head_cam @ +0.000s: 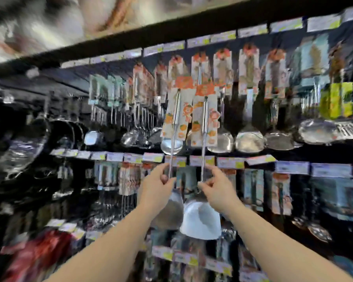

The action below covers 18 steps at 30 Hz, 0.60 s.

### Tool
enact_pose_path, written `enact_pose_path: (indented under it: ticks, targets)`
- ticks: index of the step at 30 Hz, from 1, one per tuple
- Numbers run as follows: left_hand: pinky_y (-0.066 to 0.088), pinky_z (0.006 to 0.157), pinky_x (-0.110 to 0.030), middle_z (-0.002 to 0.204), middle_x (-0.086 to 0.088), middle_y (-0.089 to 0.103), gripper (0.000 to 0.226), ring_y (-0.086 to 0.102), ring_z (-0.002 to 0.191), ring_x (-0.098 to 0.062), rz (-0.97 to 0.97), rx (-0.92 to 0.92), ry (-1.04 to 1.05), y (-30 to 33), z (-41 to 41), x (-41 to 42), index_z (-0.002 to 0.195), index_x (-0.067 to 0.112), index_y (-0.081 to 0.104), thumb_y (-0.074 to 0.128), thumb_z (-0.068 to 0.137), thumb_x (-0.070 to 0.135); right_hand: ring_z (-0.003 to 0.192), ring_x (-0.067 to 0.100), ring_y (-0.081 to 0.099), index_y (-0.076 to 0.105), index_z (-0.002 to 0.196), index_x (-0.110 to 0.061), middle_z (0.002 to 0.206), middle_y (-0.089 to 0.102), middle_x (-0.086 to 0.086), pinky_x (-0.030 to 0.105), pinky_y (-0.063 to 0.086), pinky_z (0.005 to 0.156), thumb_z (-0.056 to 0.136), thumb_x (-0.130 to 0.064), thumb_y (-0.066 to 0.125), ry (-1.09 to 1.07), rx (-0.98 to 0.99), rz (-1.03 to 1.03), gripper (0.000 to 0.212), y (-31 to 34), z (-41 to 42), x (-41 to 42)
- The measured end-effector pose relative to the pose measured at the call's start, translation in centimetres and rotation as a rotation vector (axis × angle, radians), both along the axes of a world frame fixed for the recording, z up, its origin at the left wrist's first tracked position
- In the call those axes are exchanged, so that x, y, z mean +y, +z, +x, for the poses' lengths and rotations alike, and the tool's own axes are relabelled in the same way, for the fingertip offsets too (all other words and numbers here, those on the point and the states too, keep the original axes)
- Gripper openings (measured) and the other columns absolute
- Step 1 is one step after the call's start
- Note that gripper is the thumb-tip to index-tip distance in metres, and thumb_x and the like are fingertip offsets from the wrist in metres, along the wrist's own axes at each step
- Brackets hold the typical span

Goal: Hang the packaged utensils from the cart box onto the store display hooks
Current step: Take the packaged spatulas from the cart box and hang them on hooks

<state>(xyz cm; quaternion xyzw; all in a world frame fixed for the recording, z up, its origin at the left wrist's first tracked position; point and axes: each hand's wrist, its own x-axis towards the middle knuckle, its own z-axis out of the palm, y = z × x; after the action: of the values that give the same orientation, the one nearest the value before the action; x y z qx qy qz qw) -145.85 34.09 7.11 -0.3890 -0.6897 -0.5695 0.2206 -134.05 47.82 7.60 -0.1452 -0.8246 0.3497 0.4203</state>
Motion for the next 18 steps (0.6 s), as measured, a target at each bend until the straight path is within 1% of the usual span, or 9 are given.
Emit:
enact_pose_path:
  ticks: [3, 5, 7, 9, 11, 12, 14, 15, 18]
  targets:
    - [0.035, 0.056, -0.015, 0.062, 0.007, 0.048, 0.043, 0.047, 0.06, -0.005, 0.031, 0.035, 0.053, 2.3, -4.6, -1.9, 0.131, 0.027, 0.052, 0.062, 0.089, 0.022, 0.055, 0.013, 0.044, 0.039, 0.142, -0.028, 0.065, 0.05, 0.002, 0.021, 0.037, 0.05, 0.093, -0.013, 0.058, 0.044, 0.033, 0.007, 0.055, 2.4, -4.9, -1.6]
    - [0.034, 0.053, -0.013, 0.061, 0.006, 0.048, 0.041, 0.048, 0.061, -0.004, 0.053, 0.042, 0.071, 3.3, -6.9, -2.5, 0.13, 0.027, 0.052, 0.061, 0.09, 0.025, 0.059, 0.013, 0.046, 0.037, 0.142, -0.028, 0.071, 0.055, 0.004, 0.019, 0.037, 0.049, 0.094, -0.014, 0.057, 0.051, 0.034, 0.023, 0.055, 4.0, -7.2, -1.9]
    - [0.04, 0.057, -0.022, 0.059, 0.006, 0.053, 0.041, 0.053, 0.062, -0.006, 0.086, 0.034, 0.07, 4.1, -9.2, -2.5, 0.13, 0.028, 0.053, 0.06, 0.089, 0.028, 0.06, 0.013, 0.049, 0.037, 0.142, -0.027, 0.072, 0.059, 0.003, 0.017, 0.038, 0.049, 0.094, -0.013, 0.056, 0.061, 0.046, 0.043, 0.054, 5.5, -9.1, -1.9]
    - [0.043, 0.059, -0.029, 0.054, 0.007, 0.052, 0.044, 0.053, 0.059, -0.011, 0.114, 0.018, 0.046, 5.0, -11.4, -1.9, 0.132, 0.029, 0.051, 0.06, 0.09, 0.028, 0.063, 0.013, 0.052, 0.038, 0.142, -0.027, 0.074, 0.061, 0.003, 0.014, 0.039, 0.048, 0.093, -0.014, 0.056, 0.049, 0.07, 0.08, 0.054, 6.8, -10.9, -1.3]
    - [0.046, 0.063, -0.033, 0.055, 0.006, 0.048, 0.047, 0.052, 0.059, -0.015, 0.13, 0.018, 0.037, 5.8, -13.0, -1.0, 0.135, 0.03, 0.048, 0.06, 0.09, 0.027, 0.076, 0.017, 0.06, 0.037, 0.144, -0.026, 0.075, 0.061, 0.003, 0.011, 0.039, 0.051, 0.094, -0.014, 0.055, 0.027, 0.093, 0.124, 0.055, 7.8, -12.4, -0.3]
    - [0.048, 0.066, -0.034, 0.057, 0.005, 0.048, 0.047, 0.053, 0.061, -0.016, 0.143, 0.021, 0.031, 6.2, -13.7, -0.4, 0.136, 0.031, 0.047, 0.06, 0.09, 0.027, 0.078, 0.018, 0.06, 0.036, 0.145, -0.025, 0.073, 0.059, 0.001, 0.011, 0.039, 0.053, 0.094, -0.013, 0.054, 0.024, 0.1, 0.136, 0.056, 8.3, -13.1, 0.2]
    - [0.049, 0.07, -0.033, 0.057, 0.005, 0.048, 0.049, 0.053, 0.062, -0.016, 0.172, 0.038, 0.012, 7.2, -15.0, 1.0, 0.137, 0.03, 0.047, 0.06, 0.09, 0.026, 0.066, 0.015, 0.053, 0.034, 0.146, -0.025, 0.07, 0.055, 0.0, 0.017, 0.039, 0.053, 0.094, -0.012, 0.053, 0.022, 0.114, 0.131, 0.057, 9.4, -14.4, 1.5]
    - [0.048, 0.07, -0.03, 0.057, 0.004, 0.048, 0.049, 0.052, 0.062, -0.015, 0.178, 0.051, 0.0, 7.8, -15.7, 1.7, 0.137, 0.029, 0.047, 0.06, 0.091, 0.025, 0.062, 0.013, 0.049, 0.033, 0.147, -0.025, 0.069, 0.054, 0.0, 0.016, 0.039, 0.051, 0.095, -0.011, 0.053, 0.019, 0.12, 0.123, 0.057, 10.0, -15.0, 2.2]
    - [0.042, 0.063, -0.024, 0.06, 0.004, 0.05, 0.049, 0.051, 0.065, -0.011, 0.202, 0.101, -0.039, 9.3, -17.2, 3.9, 0.137, 0.028, 0.047, 0.06, 0.09, 0.024, 0.056, 0.01, 0.047, 0.035, 0.146, -0.023, 0.069, 0.059, 0.004, 0.007, 0.038, 0.044, 0.095, -0.01, 0.054, -0.027, 0.157, 0.137, 0.057, 11.7, -16.6, 4.3]
